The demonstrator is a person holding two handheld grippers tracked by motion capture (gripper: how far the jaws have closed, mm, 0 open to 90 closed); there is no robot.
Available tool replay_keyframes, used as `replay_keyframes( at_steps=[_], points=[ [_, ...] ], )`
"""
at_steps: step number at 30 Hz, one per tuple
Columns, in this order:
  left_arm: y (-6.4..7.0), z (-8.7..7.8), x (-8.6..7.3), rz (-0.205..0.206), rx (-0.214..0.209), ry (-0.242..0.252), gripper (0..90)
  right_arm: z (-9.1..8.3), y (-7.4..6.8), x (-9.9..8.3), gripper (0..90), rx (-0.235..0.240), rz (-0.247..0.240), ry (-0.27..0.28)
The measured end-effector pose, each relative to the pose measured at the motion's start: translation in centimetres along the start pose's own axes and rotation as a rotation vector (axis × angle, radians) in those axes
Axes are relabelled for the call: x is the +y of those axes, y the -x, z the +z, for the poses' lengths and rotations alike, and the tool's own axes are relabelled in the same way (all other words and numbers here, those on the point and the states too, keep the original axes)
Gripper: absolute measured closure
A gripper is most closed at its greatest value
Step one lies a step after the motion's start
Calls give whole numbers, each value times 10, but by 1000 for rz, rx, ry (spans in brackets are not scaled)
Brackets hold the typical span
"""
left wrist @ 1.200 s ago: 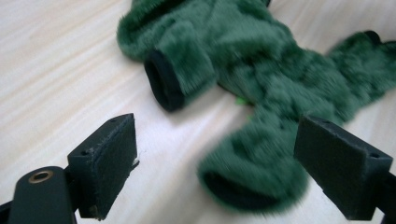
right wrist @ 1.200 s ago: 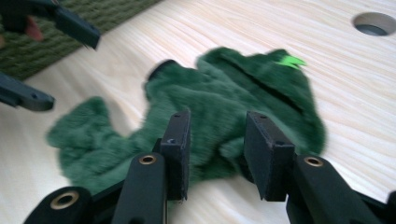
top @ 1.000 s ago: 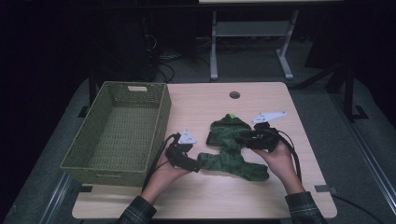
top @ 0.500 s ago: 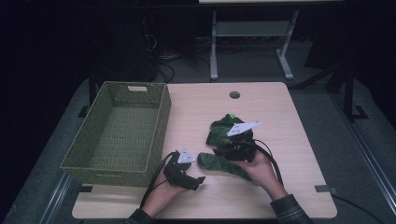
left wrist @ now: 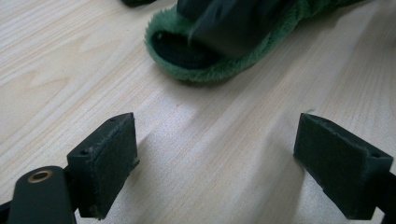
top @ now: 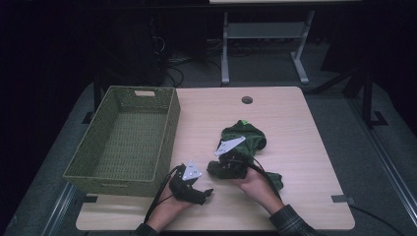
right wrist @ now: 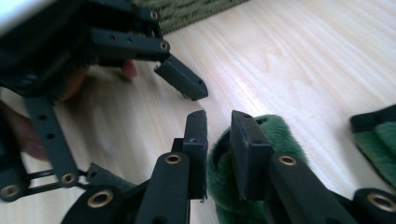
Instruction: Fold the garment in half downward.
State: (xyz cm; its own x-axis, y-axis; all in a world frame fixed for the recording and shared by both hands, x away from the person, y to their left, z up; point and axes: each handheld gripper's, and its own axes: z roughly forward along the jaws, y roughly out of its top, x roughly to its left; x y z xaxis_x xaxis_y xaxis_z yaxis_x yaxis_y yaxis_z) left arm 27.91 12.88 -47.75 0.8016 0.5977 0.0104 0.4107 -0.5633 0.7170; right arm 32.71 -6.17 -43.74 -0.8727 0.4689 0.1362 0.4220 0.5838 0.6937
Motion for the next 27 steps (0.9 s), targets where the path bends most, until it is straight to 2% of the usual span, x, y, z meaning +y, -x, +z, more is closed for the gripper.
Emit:
replay_keyframes(
  at_steps=[2, 4, 9, 12, 14, 16, 18, 21, 23, 27],
  points=[
    [0, 0, 0, -1, -1, -1, 127, 7, -2, -1, 762, -40, -13, -28],
    [0, 0, 0, -1, -1, 1, 127, 11, -2, -2, 759, -63, -5, -48],
    [0, 0, 0, 0, -4, -1, 127, 22, -1, -8, 748, -69, 5, -78],
    [0, 0, 0, -2, -2, -3, 127, 24, -6, -9, 753, -95, -26, -86],
    [1, 0, 0, -4, -2, 0, 127, 26, -12, -9, 786, -133, -61, -92],
    [0, 0, 0, 2, -3, -2, 127, 27, -17, -9, 844, -153, -85, -103],
    [0, 0, 0, 1, -3, -1, 127, 27, -18, -9, 868, -151, -99, -108],
    [1, 0, 0, -5, -5, -1, 126, 23, -13, -9, 872, -74, -51, -99],
    [1, 0, 0, -5, -4, -1, 127, 20, -12, -8, 872, -51, -28, -82],
    [0, 0, 0, -3, -5, -2, 127, 9, -13, -5, 870, -26, -30, -40]
  ],
)
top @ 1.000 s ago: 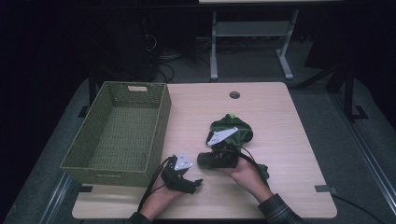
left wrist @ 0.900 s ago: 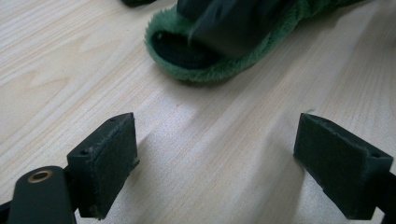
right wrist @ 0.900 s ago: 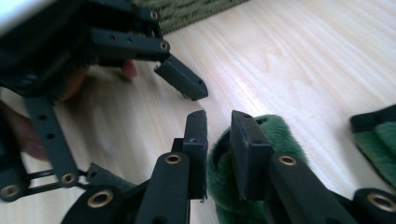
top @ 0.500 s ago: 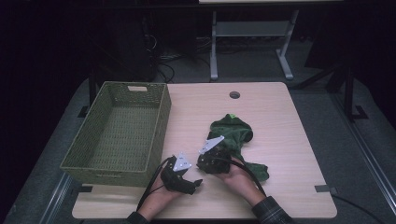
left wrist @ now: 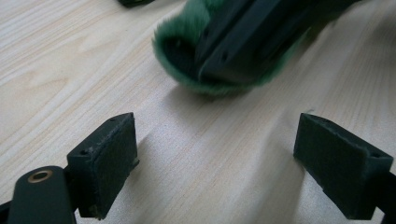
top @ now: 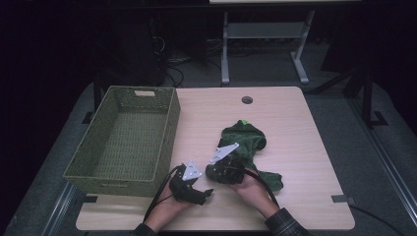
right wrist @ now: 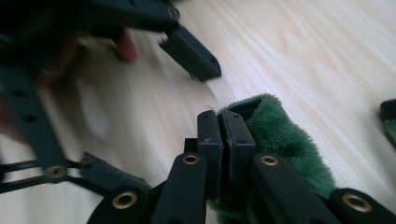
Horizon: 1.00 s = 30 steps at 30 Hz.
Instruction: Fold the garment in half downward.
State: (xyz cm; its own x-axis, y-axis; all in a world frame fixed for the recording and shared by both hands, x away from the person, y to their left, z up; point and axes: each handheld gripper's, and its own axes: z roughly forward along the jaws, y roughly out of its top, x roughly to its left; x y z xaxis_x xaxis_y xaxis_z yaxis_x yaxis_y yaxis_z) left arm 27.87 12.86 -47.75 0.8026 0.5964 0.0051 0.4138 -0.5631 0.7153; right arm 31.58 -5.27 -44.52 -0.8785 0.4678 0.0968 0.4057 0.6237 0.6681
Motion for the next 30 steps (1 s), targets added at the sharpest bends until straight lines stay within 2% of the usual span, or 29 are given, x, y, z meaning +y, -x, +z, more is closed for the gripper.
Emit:
replay_keyframes(
  at_steps=[2, 5, 11, 18, 23, 30],
  points=[
    [0, 0, 0, 0, 0, -1, 127, -7, 1, 0, 870, 15, -1, 27],
    [0, 0, 0, 1, -1, 4, 127, -19, 3, 1, 869, 37, 31, 65],
    [0, 1, 0, 1, -4, 3, 127, -41, 13, -7, 862, 61, 55, 127],
    [-1, 2, 2, 9, -12, 2, 127, -65, 23, -20, 854, 43, 97, 188],
    [-1, 2, 2, 11, -17, 2, 127, -79, 32, -32, 840, 23, 132, 210],
    [-1, 3, 3, 15, -19, 3, 127, -91, 43, -52, 819, -12, 173, 207]
  ],
)
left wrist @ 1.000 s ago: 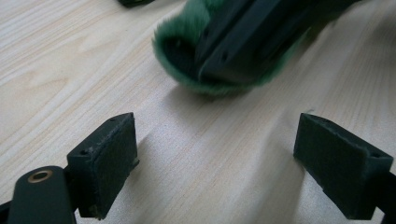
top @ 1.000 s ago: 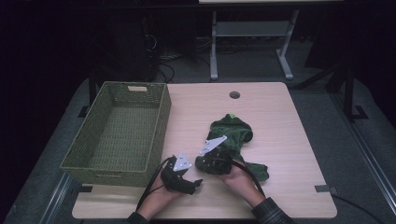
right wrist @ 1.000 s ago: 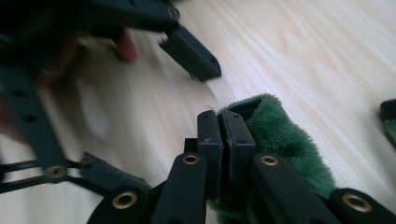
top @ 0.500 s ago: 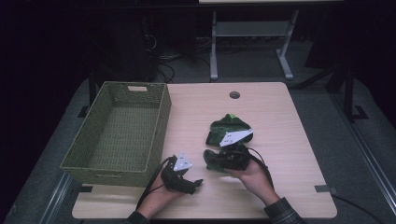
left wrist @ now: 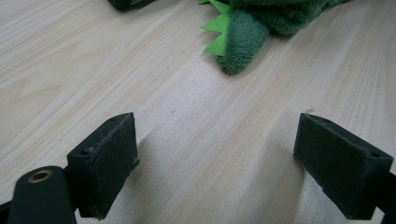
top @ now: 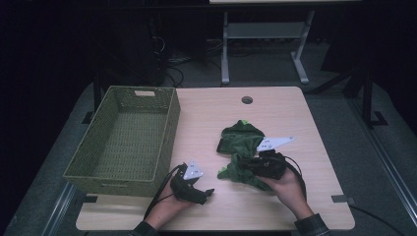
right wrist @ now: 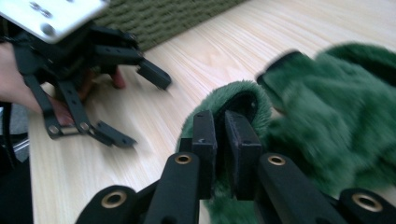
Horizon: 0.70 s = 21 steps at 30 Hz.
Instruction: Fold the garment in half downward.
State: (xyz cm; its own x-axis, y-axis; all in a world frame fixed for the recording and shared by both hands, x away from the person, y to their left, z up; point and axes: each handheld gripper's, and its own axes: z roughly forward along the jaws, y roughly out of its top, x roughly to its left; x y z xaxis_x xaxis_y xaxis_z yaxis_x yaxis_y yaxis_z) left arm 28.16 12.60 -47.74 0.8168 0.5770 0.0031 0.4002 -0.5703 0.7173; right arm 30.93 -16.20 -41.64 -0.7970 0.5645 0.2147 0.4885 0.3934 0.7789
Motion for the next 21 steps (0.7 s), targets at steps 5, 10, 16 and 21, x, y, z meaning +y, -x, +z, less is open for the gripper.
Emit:
replay_keyframes(
  at_steps=[5, 10, 16, 21],
  points=[
    [0, 0, 0, -5, -2, 0, 127, -9, 8, -12, 791, -52, 15, -22],
    [0, 0, 0, -1, -2, -3, 127, -17, 16, -23, 815, -80, 48, -34],
    [0, 0, 0, -3, 0, 0, 127, -34, 15, -15, 900, -94, 36, 36],
    [0, 0, 0, -5, -1, 1, 127, -25, 7, -4, 900, -74, -5, 45]
  ],
)
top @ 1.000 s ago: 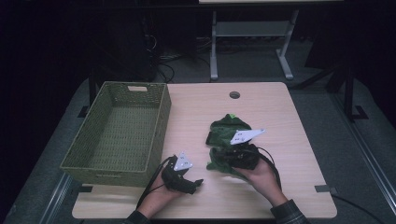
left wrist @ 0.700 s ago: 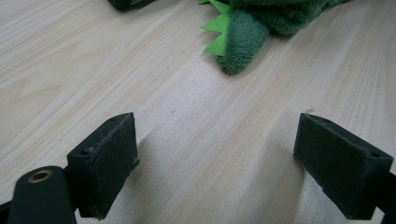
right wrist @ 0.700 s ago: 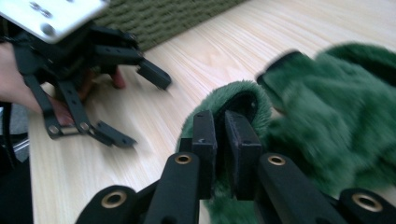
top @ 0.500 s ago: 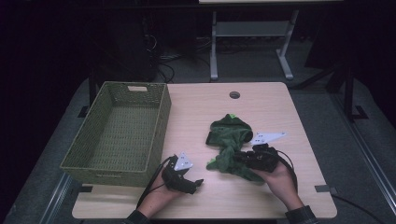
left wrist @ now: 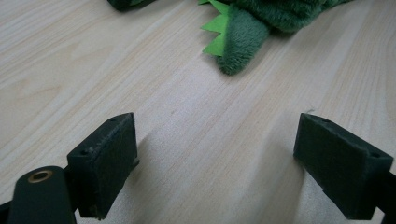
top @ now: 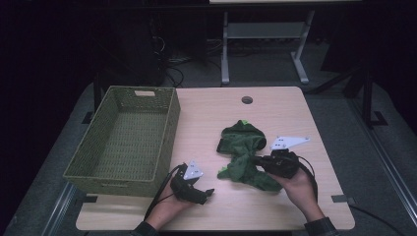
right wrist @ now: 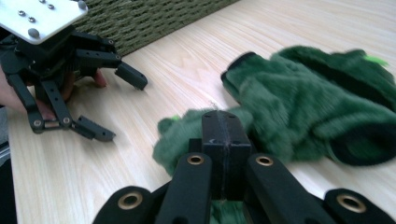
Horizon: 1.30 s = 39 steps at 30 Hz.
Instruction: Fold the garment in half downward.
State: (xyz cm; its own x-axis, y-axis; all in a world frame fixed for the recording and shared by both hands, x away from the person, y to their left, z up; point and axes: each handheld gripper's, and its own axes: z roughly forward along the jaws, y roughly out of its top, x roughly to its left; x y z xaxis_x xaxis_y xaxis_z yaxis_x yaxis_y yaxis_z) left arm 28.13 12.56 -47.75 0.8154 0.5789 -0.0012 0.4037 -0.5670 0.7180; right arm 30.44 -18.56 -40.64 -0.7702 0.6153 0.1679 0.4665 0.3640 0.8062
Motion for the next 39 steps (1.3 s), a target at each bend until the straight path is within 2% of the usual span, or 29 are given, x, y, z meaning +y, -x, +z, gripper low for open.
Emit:
replay_keyframes(
  at_steps=[3, 6, 10, 14, 18, 22, 25, 31, 33, 39],
  points=[
    [0, 0, 0, 4, 1, -1, 127, 12, 0, 1, 900, -2, -14, -30],
    [0, 0, 0, 5, 2, 2, 127, 21, 3, -4, 900, -21, -2, -81],
    [-1, 0, 0, 7, 1, -3, 127, 34, 10, -14, 900, -43, 3, -176],
    [0, 0, 0, 3, -1, -4, 127, 44, 17, -23, 900, -37, 21, -222],
    [0, 0, 0, 3, -1, -4, 127, 44, 17, -25, 893, -38, 26, -220],
    [-1, 0, 0, 6, 1, -3, 127, 29, 17, -22, 855, -46, 22, -164],
    [0, 0, 0, 1, -1, -3, 127, 11, 21, -24, 818, -65, 27, -109],
    [0, 0, 0, -1, -2, -2, 126, -16, 32, -39, 747, -85, 39, -96],
    [0, 0, 0, -4, 0, 0, 125, -25, 34, -47, 733, -77, 64, -77],
    [1, 0, 0, -6, 4, -1, 125, -44, 34, -69, 703, -81, 62, -98]
  ],
)
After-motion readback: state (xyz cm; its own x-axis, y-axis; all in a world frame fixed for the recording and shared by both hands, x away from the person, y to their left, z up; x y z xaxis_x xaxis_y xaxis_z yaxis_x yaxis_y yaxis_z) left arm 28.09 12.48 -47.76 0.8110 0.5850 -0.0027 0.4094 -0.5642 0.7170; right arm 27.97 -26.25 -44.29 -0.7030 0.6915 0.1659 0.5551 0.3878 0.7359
